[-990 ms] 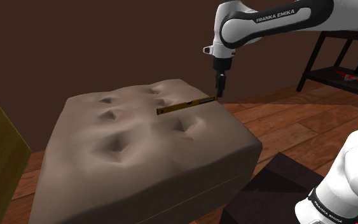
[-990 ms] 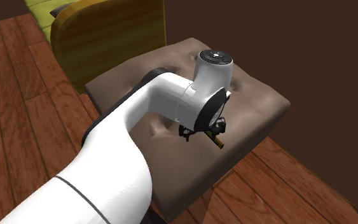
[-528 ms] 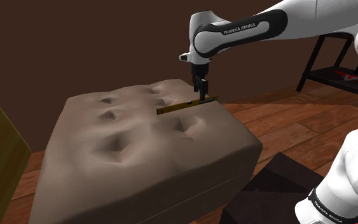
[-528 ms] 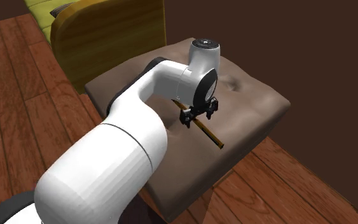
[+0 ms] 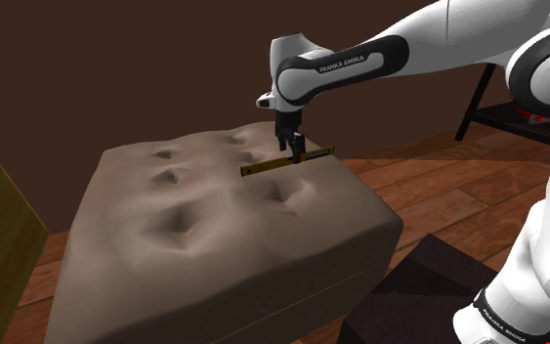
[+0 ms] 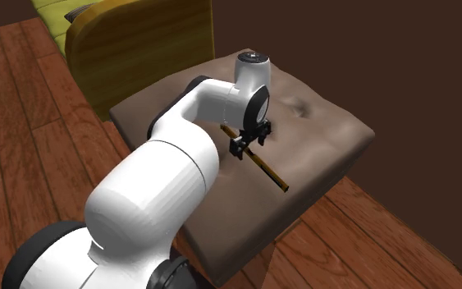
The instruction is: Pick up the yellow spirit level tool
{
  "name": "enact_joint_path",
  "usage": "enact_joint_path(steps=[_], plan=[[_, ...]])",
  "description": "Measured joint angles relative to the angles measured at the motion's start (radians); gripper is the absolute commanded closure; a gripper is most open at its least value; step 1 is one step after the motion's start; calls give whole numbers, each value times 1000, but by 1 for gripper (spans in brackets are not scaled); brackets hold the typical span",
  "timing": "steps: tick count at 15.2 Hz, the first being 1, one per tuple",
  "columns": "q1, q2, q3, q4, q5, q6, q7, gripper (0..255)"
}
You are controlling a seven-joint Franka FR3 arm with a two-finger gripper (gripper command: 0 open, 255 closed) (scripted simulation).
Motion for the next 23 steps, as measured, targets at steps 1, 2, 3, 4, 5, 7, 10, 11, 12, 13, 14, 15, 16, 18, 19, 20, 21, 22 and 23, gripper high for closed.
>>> enact_joint_path(steps=[1,2,3,4,5,7,10,11,12,13,14,15,16,18,19,20,21,22,23], plan=[[0,6,0,-4,0,10,0,0],[1,7,1,-15,-1,22,1,0],[1,13,1,-23,-1,36,2,0],[1,12,1,-33,-1,44,2,0],[1,12,1,-36,-1,48,3,255],[1,12,0,-37,-2,52,3,255],[0,11,0,-36,-2,53,2,255],[0,11,0,-36,-2,53,2,255],[0,11,0,-37,-1,54,2,255],[0,10,0,-38,-1,55,2,255],[0,9,0,-39,-1,56,2,255],[0,11,0,-36,-1,54,2,255],[0,11,0,-34,-1,48,2,255],[0,9,1,-18,-1,28,1,255],[0,7,1,-10,-1,18,0,255],[1,3,1,-2,0,5,0,255],[2,3,1,11,0,-8,0,255],[0,2,1,24,0,-22,-3,255],[2,-2,1,32,0,-33,-1,255]])
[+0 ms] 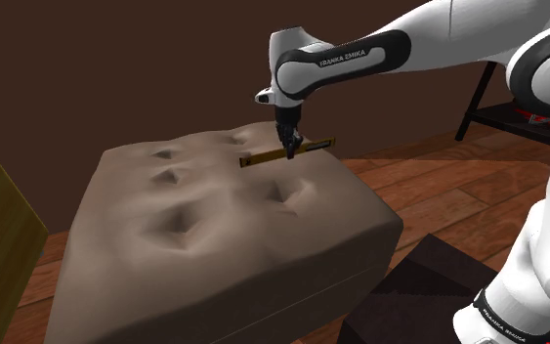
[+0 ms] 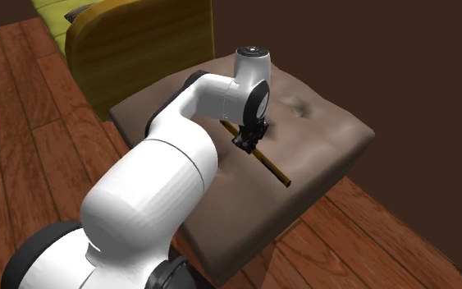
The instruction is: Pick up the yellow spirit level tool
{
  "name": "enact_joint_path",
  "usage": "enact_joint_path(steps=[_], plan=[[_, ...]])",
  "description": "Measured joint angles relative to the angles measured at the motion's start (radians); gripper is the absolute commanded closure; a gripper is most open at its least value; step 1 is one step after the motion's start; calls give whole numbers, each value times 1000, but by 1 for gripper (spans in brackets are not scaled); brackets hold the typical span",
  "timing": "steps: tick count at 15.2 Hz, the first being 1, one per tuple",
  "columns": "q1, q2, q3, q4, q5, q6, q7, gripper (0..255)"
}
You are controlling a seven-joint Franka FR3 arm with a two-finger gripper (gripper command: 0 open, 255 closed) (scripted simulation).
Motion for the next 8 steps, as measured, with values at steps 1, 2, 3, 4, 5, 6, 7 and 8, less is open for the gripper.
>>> enact_joint_path(steps=[1,2,3,4,5,6,7,8], plan=[[0,-3,0,8,0,-12,-2,255],[1,-4,0,22,0,-26,-1,255],[0,-3,0,38,1,-40,-3,255],[0,-3,0,50,1,-53,-4,255],[0,-4,0,63,1,-68,-4,255],[0,-5,0,76,1,-81,-5,255],[1,-4,1,90,1,-93,-4,255],[0,-4,0,96,1,-100,-6,255]])
